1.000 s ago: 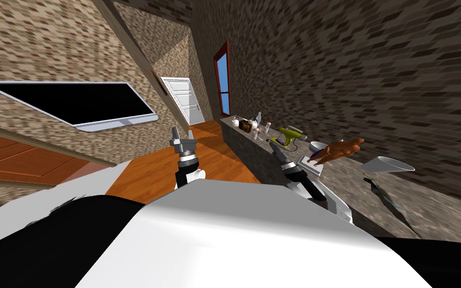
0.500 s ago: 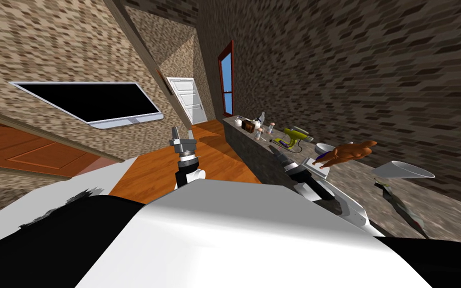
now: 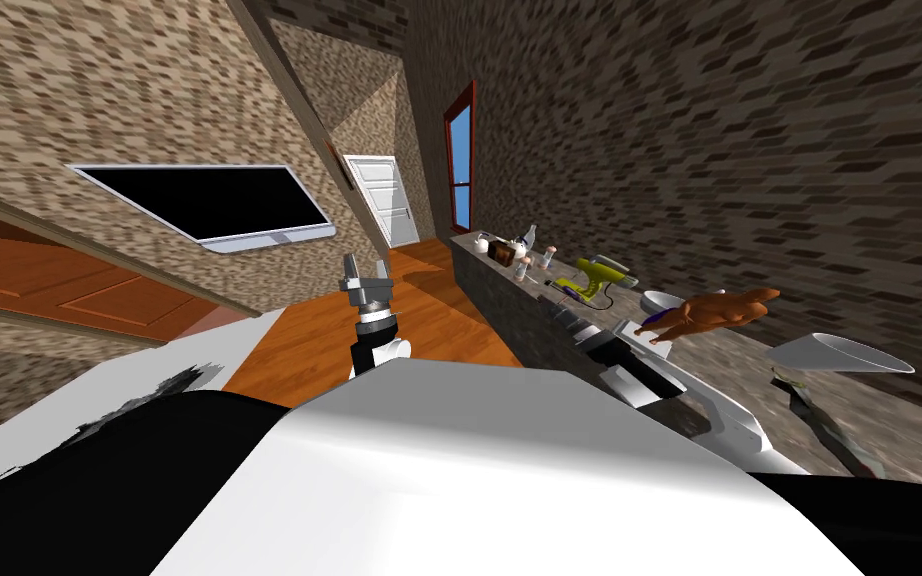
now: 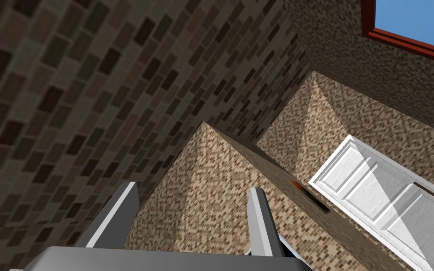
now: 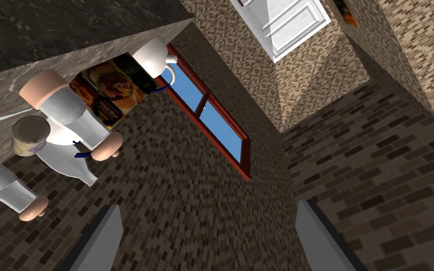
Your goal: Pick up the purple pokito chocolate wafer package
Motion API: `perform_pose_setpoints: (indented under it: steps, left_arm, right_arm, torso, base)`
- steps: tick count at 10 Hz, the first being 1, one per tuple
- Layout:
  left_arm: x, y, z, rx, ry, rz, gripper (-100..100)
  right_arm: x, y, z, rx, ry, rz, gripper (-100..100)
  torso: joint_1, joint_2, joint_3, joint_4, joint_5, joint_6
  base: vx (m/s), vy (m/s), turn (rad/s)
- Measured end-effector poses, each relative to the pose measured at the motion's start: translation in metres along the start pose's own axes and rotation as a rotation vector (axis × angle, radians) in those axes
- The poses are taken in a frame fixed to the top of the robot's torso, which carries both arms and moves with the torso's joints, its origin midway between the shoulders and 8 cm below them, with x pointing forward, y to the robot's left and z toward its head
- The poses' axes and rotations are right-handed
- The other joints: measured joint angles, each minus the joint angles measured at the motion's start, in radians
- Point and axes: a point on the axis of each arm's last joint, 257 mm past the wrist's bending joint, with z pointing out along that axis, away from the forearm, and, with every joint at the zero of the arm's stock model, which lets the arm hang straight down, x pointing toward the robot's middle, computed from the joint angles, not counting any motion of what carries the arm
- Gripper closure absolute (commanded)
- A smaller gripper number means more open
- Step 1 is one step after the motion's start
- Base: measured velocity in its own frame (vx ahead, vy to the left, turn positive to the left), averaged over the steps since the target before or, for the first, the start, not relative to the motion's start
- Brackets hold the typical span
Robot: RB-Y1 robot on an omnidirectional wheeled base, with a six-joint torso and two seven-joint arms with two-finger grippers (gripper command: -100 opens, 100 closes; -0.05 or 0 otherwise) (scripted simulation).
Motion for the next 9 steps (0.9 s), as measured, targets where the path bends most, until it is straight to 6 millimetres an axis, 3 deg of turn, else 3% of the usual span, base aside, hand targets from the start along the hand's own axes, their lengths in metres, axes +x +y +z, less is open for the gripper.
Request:
perform_pose_setpoints:
  steps: [9]
  left_arm:
    - [0.0,0.0,0.0,0.0,0.0,0.0,0]
  right_arm:
    - [0.012,-0.073,-0.029,0.204,0.205,-0.146,-100]
  torso:
    - [-0.001,-0.001,-0.001,0.0,0.0,0.0]
  base:
    - [0.005,-0.009,0.115]
